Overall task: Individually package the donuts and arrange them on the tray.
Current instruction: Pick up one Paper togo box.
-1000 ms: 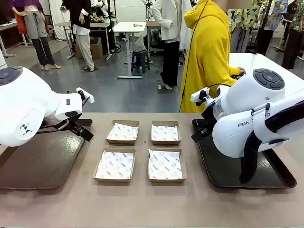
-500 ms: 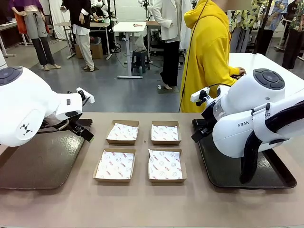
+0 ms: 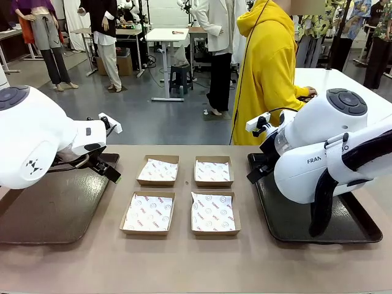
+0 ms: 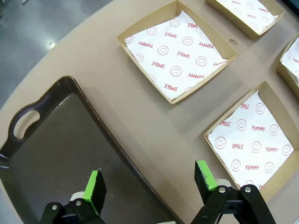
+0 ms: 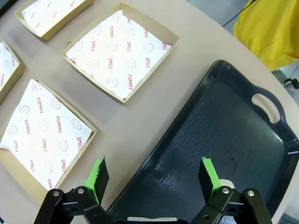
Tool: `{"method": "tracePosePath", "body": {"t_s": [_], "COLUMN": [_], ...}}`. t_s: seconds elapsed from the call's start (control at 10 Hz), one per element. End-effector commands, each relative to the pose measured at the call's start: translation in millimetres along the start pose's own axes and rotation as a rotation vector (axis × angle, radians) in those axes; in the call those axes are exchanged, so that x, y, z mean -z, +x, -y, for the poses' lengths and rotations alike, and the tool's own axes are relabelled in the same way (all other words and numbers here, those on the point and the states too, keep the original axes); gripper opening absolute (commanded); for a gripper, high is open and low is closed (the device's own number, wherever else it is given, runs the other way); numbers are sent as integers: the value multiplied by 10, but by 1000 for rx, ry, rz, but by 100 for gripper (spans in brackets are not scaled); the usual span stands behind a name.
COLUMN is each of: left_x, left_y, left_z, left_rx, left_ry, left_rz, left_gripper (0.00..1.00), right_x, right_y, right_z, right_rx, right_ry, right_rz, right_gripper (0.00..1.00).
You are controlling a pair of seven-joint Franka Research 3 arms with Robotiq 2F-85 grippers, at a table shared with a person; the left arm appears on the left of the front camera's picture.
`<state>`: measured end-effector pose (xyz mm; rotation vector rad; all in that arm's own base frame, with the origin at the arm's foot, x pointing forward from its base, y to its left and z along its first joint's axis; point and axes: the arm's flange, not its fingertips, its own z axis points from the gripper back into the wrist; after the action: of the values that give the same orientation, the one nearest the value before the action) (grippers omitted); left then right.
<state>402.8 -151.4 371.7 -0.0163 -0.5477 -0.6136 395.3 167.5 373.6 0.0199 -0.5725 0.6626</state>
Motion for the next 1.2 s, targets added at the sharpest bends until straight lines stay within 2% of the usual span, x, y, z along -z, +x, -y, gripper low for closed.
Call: {"method": "tracePosePath", "body": {"t_s": [0.0,0.2,0.3,0.4,0.6,0.7,0.8,1.0,1.1], "left_x": [0,0,-264,-502,-905,-1083,-1213,-1389,-1358], "left_y": [-4,0,-265,-473,-749,-865,-965,-1134,-1143], "left_z": [-11,0,87,134,169,220,290,388,381], "left_rx": [-3,0,7,22,13,57,105,137,115], "left_ry": [0,0,-35,-56,-88,-106,-147,-224,-161], "left_rz": [0,0,-26,-47,-137,-216,-286,-354,-317], "left_gripper": [100,100,100,100,100,100,100,100,100], "right_x": [0,0,-240,-445,-791,-979,-1119,-1306,-1271], "right_y": [0,0,-190,-370,-729,-898,-1033,-1227,-1224], "right_z": [1,0,-174,-292,-391,-413,-451,-550,-497], "right_rx": [1,0,-59,-98,-104,-88,-76,-77,-78], "right_ry": [0,0,-42,-13,13,21,30,8,-55], "right_rz": [0,0,-76,-130,-260,-313,-340,-353,-329], "right_gripper": [100,100,100,100,100,100,100,100,100]}}
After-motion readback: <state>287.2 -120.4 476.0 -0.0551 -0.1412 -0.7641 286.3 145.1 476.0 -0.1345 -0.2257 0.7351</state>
